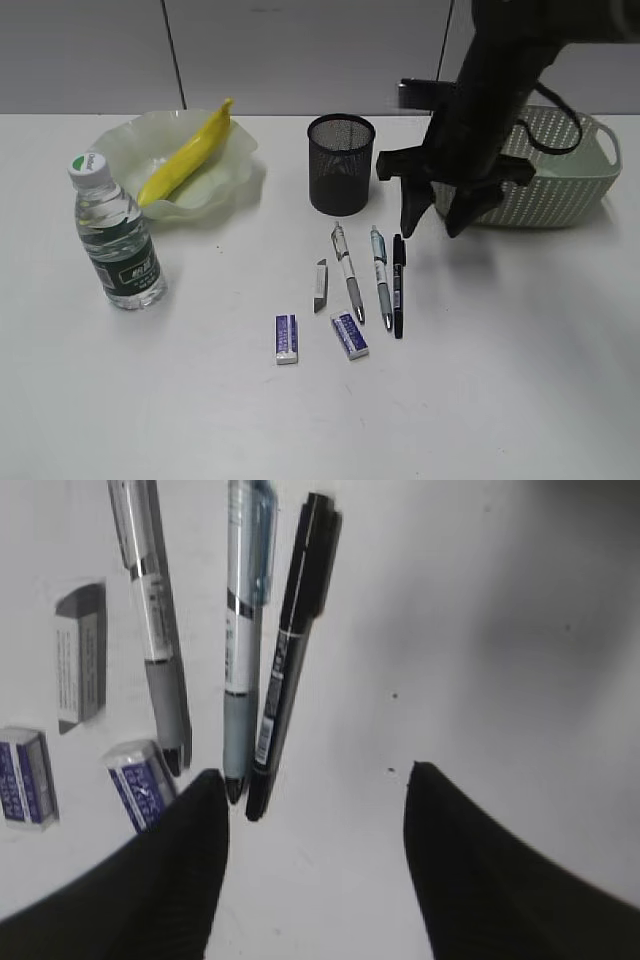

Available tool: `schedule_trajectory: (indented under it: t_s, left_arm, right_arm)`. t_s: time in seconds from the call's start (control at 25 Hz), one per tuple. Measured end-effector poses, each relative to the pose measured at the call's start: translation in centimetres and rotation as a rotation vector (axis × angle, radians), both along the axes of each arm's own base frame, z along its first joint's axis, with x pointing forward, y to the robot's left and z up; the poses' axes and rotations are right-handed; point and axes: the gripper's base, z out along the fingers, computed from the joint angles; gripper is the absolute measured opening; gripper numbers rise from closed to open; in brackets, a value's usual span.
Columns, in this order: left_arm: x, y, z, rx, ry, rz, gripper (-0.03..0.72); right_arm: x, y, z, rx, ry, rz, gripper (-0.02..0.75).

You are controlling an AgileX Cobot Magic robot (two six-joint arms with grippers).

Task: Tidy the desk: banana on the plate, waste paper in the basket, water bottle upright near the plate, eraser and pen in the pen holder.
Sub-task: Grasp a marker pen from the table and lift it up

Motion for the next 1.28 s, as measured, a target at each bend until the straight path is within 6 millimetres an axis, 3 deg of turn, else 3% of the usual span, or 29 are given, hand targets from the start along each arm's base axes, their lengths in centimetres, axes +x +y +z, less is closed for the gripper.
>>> schedule_trajectory:
  t_s: [0.2, 0.36, 0.68, 0.8, 0.96, 1.2, 1.28]
  left_arm:
    - [0.0, 0.0, 0.0, 0.001, 0.0, 0.0, 0.342]
    - [0.0, 0.0, 0.0, 0.001, 0.0, 0.0, 0.342]
    - [0.0, 0.0, 0.0, 0.0, -0.001, 0.0, 0.342]
    - [0.0, 0.0, 0.0, 0.0, -0.001, 0.0, 0.342]
    - [0.0, 0.0, 0.0, 0.0, -0.001, 0.0, 0.342]
    - [0.0, 0.0, 0.0, 0.0, -0.001, 0.0, 0.342]
    - [0.0, 0.0, 0.0, 0.0, -0.001, 0.0, 0.342]
  right_arm:
    - [1.3, 1.8, -3.5, -0.031, 0.046, -0.026, 0.444]
    - [1.8, 2.0, -5.8, -0.069, 0.092, -0.054, 0.444]
    - [1.8, 2.0, -8.4, -0.1, 0.148, -0.062, 0.397]
    - [1.8, 2.0, -8.4, -0.102, 0.149, -0.063, 0.303]
    - [1.8, 2.0, -8.5, -0.103, 0.154, -0.056, 0.086]
    - [1.5, 1.7, -7.7, -0.144, 0.2, -0.022, 0.09]
    - [1.4, 1.6, -6.6, -0.145, 0.192, -0.011, 0.09]
